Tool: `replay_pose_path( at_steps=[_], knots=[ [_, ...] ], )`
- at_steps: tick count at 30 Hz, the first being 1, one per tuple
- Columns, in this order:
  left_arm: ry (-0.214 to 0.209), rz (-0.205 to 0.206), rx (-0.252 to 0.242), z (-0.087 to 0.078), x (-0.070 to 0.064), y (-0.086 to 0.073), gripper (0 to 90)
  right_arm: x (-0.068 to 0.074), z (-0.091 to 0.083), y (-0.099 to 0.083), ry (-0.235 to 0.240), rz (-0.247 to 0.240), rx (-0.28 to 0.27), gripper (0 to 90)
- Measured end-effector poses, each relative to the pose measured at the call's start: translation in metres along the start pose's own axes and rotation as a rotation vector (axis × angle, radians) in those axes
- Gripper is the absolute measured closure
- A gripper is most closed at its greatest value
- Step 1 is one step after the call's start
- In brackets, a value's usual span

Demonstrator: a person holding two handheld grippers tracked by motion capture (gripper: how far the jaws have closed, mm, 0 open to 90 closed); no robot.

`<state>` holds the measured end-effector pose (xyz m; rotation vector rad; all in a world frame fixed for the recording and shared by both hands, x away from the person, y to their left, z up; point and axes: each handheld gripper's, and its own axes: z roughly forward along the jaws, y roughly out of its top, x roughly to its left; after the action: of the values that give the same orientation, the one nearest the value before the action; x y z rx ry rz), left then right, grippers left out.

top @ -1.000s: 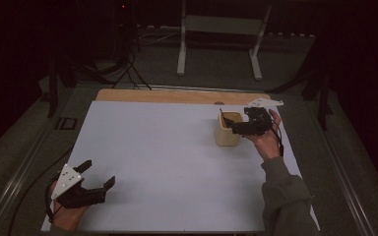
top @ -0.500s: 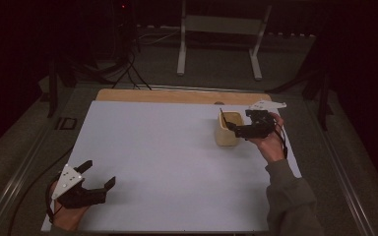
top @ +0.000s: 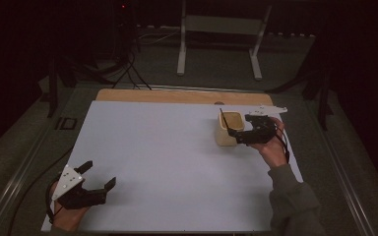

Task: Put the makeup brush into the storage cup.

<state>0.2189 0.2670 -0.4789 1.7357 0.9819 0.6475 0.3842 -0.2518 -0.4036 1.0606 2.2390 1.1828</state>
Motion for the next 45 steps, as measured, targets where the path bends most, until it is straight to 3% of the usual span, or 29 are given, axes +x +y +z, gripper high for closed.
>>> replay_pose_path(
  at_steps=[19, 33, 45],
  knots=[
    [-0.003, -0.002, -0.004, 0.000, 0.000, 0.000, 3.6, 0.014, -0.015, -0.026, 0.073, -0.002, -0.033, 10.4],
    [-0.005, 0.000, -0.004, 0.000, -0.001, 0.000, 3.5, 0.025, -0.026, -0.047, 0.143, -0.039, -0.049, 12.5],
    [-0.007, 0.000, -0.003, 0.000, -0.001, 0.000, 3.5, 0.030, -0.037, -0.069, 0.169, -0.036, -0.083, 13.4]
  ],
)
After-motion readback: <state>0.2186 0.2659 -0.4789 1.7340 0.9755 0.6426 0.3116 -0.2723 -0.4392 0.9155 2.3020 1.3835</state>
